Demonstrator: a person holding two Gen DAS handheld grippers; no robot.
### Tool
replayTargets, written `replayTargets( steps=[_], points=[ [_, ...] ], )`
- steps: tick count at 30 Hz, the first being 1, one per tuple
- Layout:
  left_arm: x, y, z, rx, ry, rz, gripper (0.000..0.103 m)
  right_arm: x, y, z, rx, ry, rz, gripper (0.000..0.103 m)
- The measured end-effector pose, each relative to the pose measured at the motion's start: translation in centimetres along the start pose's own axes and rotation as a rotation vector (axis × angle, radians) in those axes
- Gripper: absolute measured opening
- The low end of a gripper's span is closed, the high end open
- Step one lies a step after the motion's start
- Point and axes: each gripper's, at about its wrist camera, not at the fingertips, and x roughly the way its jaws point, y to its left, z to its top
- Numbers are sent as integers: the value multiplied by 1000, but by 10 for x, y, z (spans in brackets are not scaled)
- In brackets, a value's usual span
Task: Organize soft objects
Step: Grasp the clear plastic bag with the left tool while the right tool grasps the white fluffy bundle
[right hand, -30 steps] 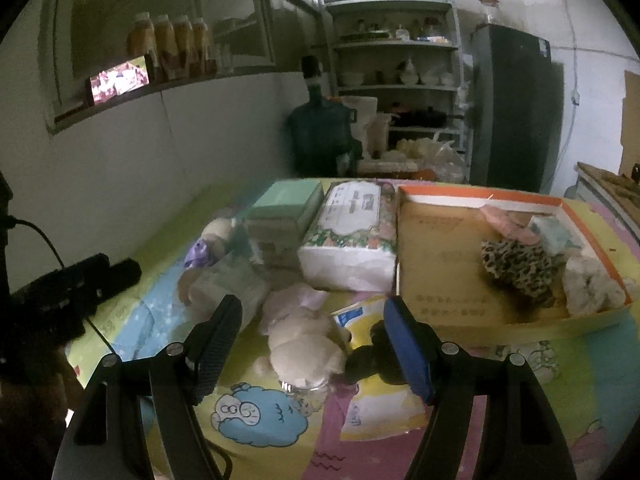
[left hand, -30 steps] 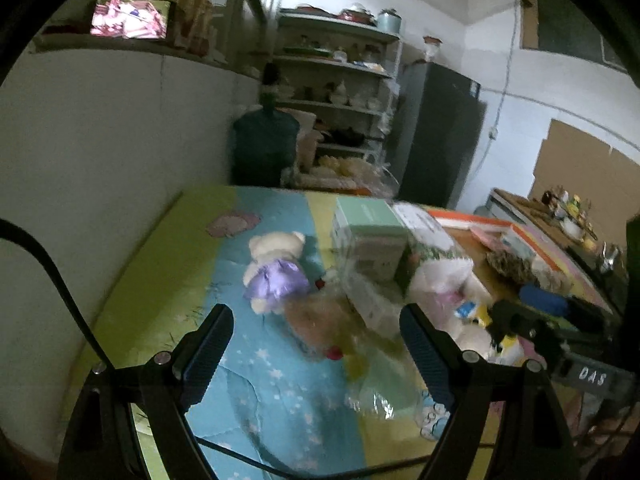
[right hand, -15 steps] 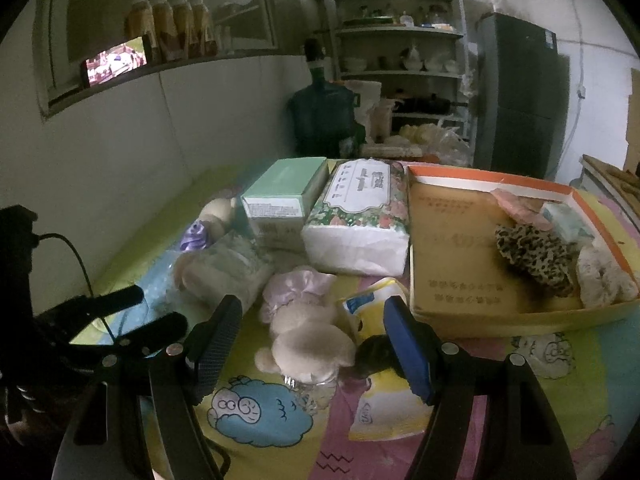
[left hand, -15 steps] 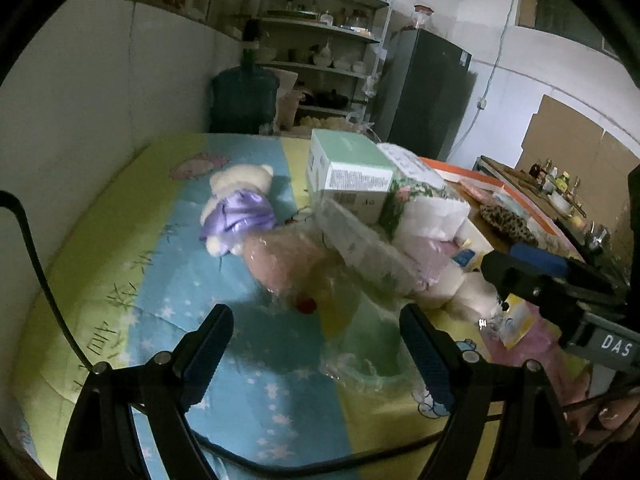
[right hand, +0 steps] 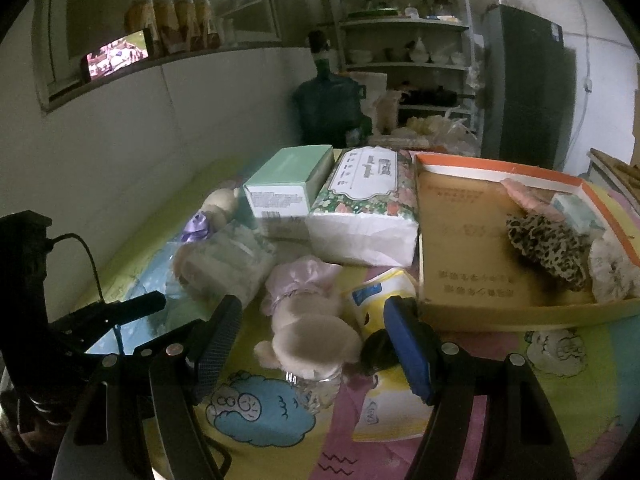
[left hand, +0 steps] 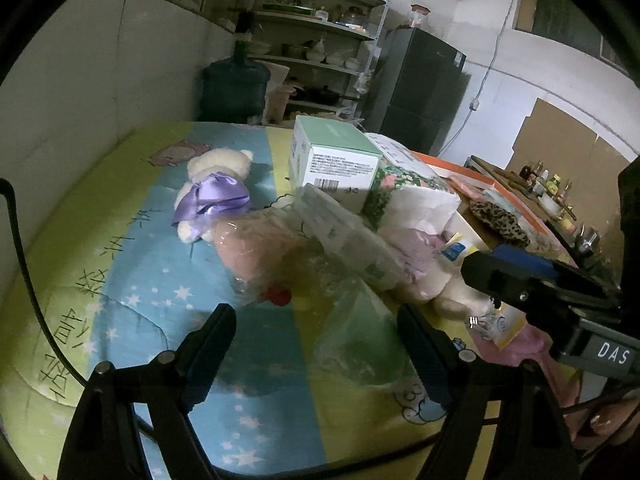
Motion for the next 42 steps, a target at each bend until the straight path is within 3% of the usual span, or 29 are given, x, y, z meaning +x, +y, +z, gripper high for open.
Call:
replayTargets(
  steps=[5,10,24,32,39,40,42],
  points=[
    [4,-6,-1,12,5,-33,67,1,-1,-2,5,5,8,75],
    [1,-15,-1,38,-11,-82,39,3,-2,-3,10,18,19,75],
    [-9,-5,-4,28,-32,-80,35,2,-8,-3,30,20,68,75],
    [-30,17,-3,-16,-73,-50,35,11,4,-4,-19,53,87,75],
    [-41,24,0,-26,-108,-28,35,27,17,-7,-103,99,11,74],
    [-41,23,0,-22,-110,-26,35,28,18,-7,-112,102,-1,72],
    [-42,23,0,-21,-111,-27,35,29,21,-9,-141,108,-63,48]
  ],
)
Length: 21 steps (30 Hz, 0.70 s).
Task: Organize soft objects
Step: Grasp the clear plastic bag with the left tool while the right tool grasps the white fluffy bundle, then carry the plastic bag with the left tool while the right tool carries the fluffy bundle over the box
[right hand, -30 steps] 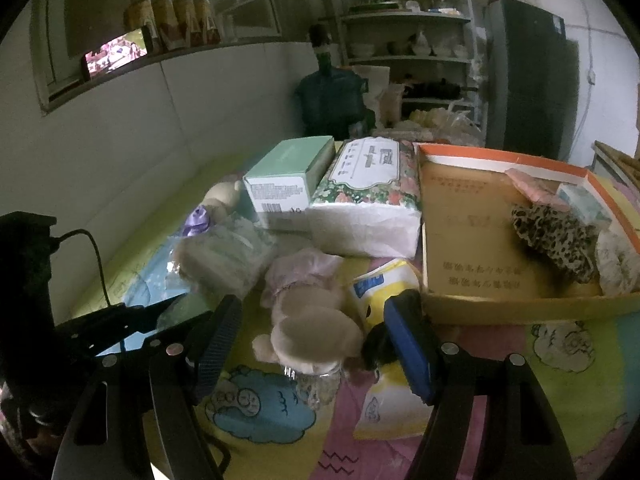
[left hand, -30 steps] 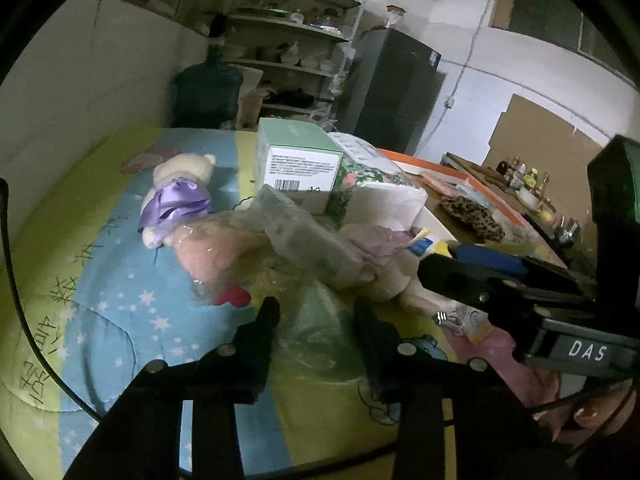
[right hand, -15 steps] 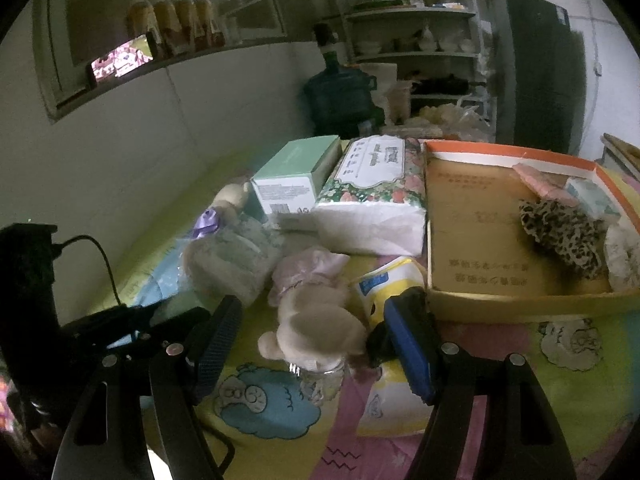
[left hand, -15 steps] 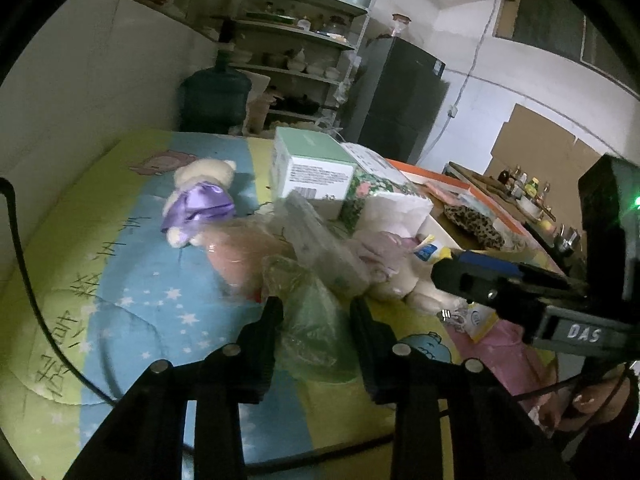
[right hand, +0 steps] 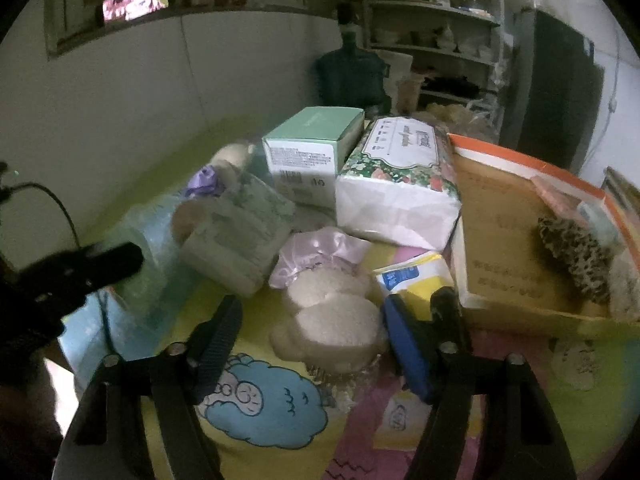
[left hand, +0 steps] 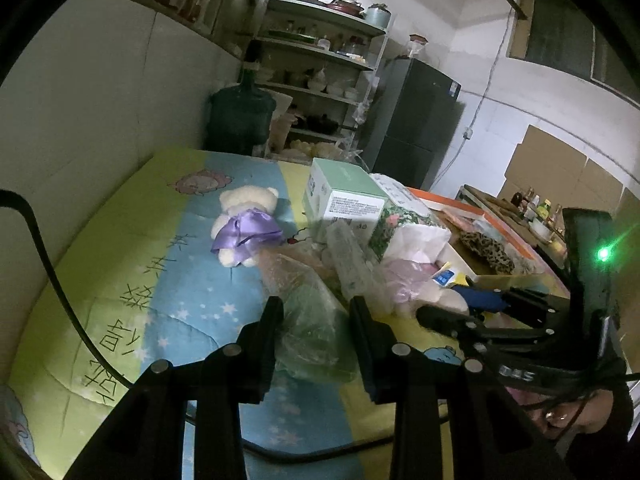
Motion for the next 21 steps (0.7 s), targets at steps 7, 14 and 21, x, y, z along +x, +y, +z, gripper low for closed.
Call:
replayTargets(
  steps=[7,14,21],
  points=[
    [-1,0,0,-1,-1,0,35,-5,-3,-4,-3,-7,-11,44],
    [-8,-3,3,6,-23,0,35,-26,0,-1,-14,-66,-24,43],
    [-17,-13,8,29,-50,-14,35,-47,0,1,-15,-120,-30,43]
  ],
)
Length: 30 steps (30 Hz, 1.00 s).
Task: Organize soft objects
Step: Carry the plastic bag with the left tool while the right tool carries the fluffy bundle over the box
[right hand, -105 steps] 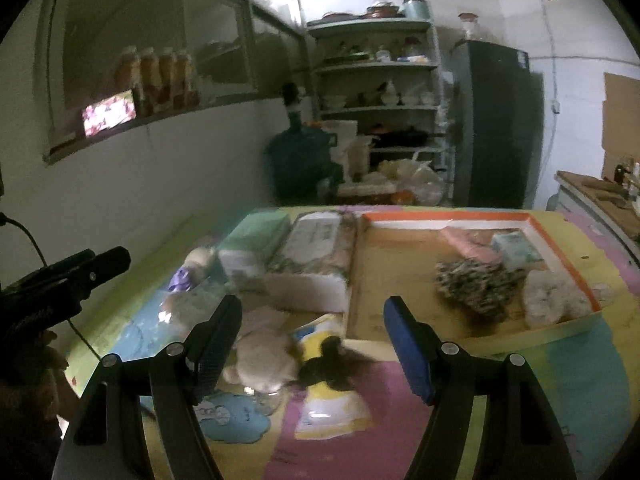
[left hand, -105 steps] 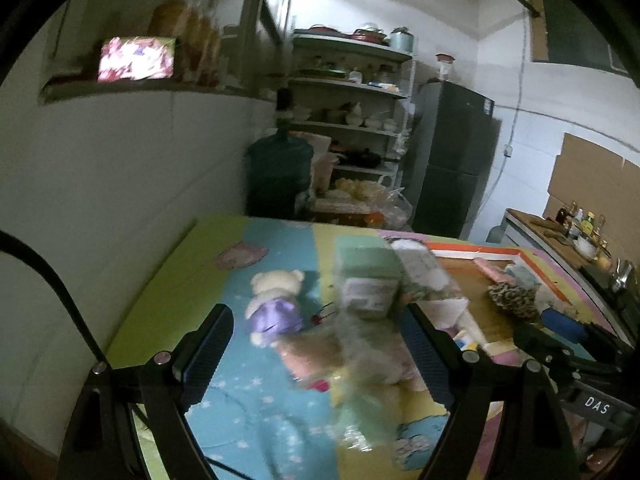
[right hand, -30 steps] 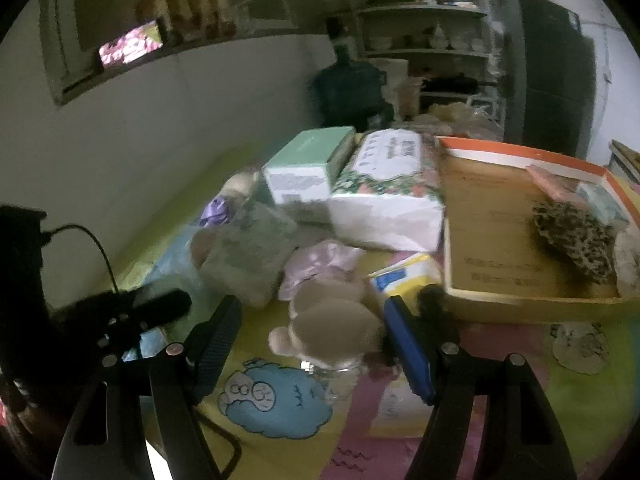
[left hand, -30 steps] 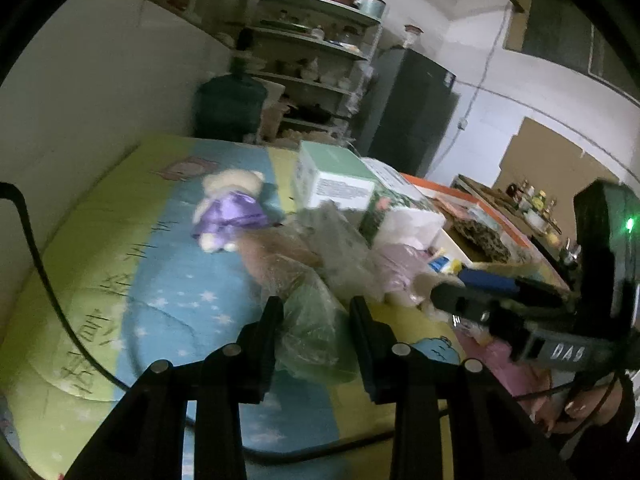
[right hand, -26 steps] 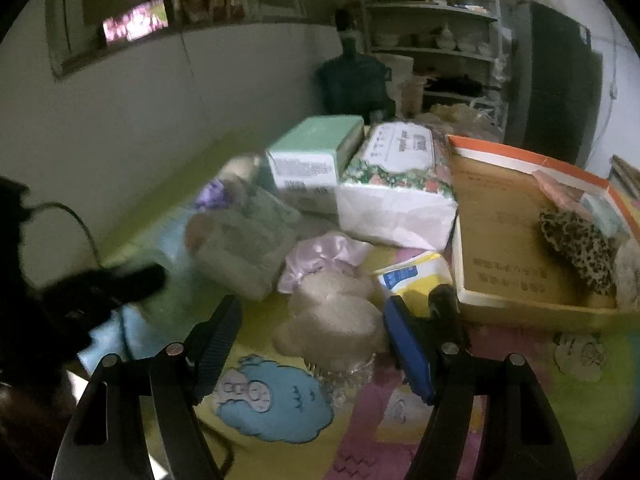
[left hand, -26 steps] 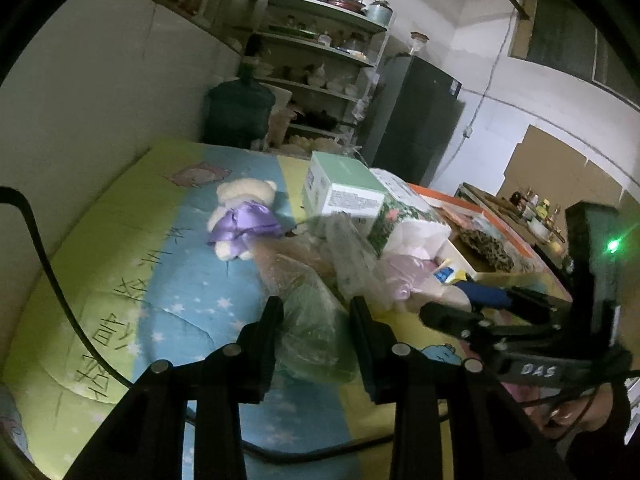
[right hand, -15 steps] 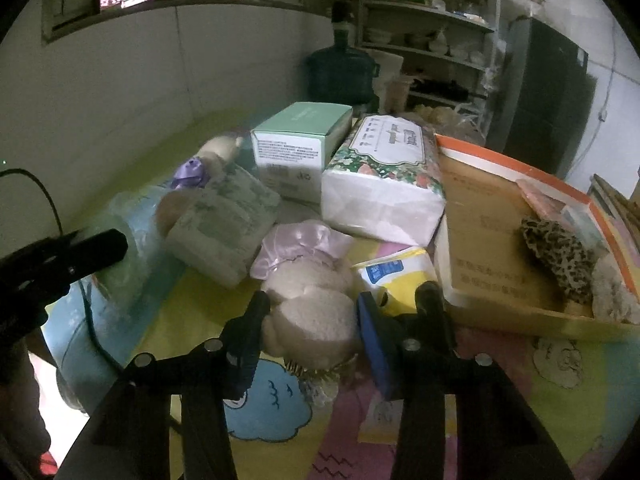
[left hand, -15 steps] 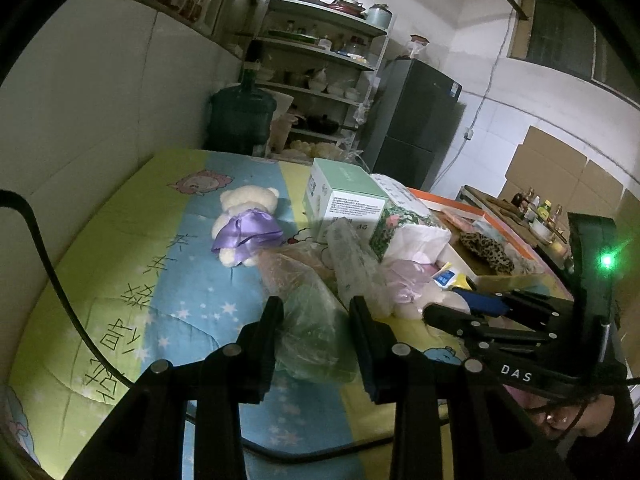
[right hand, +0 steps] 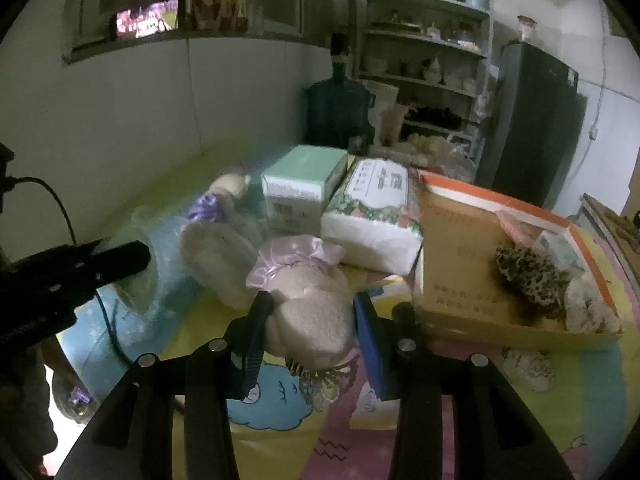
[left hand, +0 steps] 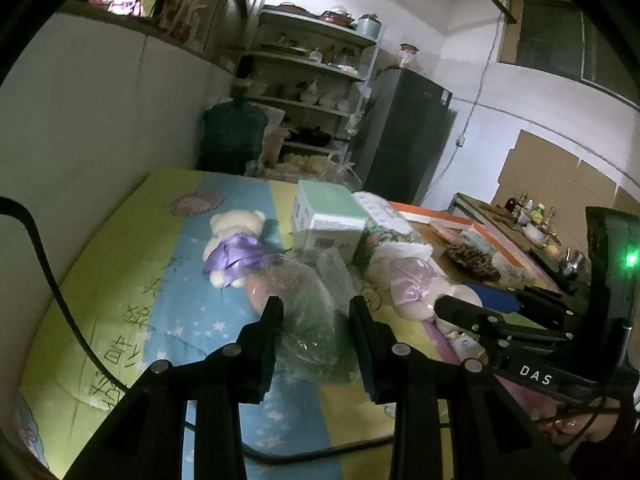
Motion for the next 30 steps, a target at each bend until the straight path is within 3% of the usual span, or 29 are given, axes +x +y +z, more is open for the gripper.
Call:
replayTargets(
  steps=[13,30],
  points=[
    [1,-32,19,51,-11,5,35,-36,-19,6,48,-96,-21,43],
    [25,-105,61,147,-38,-16,35,-85,-94,11,151,-224,-129,43]
  ],
)
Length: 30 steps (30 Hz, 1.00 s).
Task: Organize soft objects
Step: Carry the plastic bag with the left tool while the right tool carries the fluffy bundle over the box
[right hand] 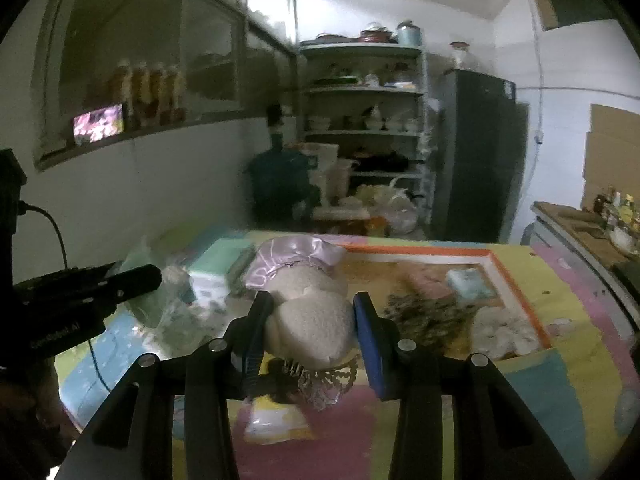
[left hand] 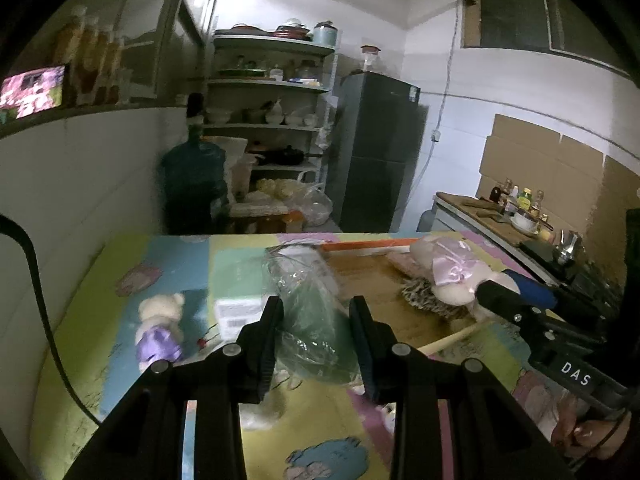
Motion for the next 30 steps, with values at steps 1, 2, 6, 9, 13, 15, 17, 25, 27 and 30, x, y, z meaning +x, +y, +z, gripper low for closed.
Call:
replayTargets(
  steps=[1,2,6,9,13,15,17,25,27,30],
  points=[
    [3,-5,3,5,-1,-6,35,-1,-4,1,4,-5,-7,43],
    [5,-10,7,9,-2,-11,35,-3,-11,2,12,-12,-18,43],
    [17,-26,16,22,-7,-37,35,-8,-32,5,35,-31,-52,43],
    [27,-37,24,30,-9,-59,35,-10,-47,9,48,-41,-77,43],
    [43,-55,33,44,-7,-90,35,-10,-65,12,61,-53,-106,43],
    [50,-64,36,48,-5,-101,35,-11,-75,14,68,-59,-120,43],
    [59,-71,40,51,-1,-112,35,-9,-84,17,71,-63,-133,43],
    [100,-95,51,57,30,-132,35,4,-118,25,82,-63,-167,43],
    [110,-97,53,55,41,-131,35,10,-126,27,87,-60,-171,43],
    [127,-101,55,47,62,-126,35,20,-138,29,93,-51,-173,43]
  ],
)
